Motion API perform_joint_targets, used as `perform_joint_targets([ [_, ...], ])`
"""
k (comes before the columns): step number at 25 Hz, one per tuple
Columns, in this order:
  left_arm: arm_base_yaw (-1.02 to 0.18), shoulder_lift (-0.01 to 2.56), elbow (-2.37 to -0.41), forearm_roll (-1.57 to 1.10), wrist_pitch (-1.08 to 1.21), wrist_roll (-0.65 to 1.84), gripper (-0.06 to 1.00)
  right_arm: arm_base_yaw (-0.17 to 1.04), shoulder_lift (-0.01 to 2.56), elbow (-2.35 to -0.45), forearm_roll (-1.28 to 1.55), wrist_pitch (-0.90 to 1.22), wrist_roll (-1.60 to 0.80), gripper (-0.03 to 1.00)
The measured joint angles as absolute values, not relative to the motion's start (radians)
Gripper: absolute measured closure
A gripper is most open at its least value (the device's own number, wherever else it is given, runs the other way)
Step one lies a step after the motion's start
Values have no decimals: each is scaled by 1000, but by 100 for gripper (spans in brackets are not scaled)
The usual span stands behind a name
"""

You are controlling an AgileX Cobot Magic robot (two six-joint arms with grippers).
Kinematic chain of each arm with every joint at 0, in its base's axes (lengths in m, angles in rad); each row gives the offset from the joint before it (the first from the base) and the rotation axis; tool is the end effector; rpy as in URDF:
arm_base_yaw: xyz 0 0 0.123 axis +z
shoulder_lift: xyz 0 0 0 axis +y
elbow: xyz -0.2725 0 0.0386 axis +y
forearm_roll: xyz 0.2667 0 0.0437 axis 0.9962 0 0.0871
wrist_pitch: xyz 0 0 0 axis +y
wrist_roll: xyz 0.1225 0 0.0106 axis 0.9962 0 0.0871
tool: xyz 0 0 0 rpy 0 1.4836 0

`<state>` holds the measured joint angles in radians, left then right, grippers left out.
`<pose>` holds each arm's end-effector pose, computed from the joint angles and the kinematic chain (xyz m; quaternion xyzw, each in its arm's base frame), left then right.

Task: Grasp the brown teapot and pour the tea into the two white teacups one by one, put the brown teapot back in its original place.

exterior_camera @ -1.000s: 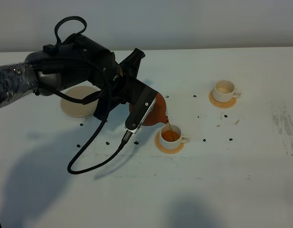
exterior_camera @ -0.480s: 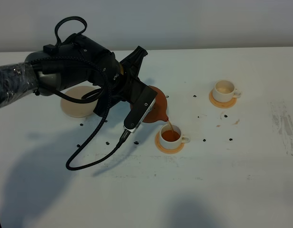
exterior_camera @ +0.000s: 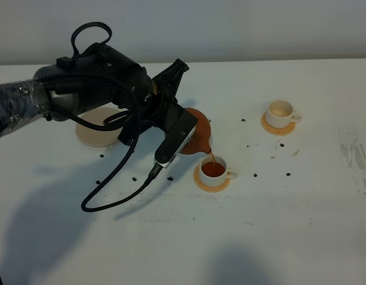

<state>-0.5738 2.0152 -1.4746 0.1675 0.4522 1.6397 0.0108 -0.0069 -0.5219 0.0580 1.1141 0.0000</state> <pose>0.4074 -0.2526 0.1565 0.8688 0.3686 0.2162 0.2502 0.0433 0.0069 0.2733 -0.0069 0.8592 0.0317 0.5106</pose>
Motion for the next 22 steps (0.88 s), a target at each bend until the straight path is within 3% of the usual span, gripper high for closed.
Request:
perform_joint_targets([
  [22, -581, 2015, -1474, 200, 442, 1641, 87, 11, -7, -522, 58, 1114, 0, 47],
])
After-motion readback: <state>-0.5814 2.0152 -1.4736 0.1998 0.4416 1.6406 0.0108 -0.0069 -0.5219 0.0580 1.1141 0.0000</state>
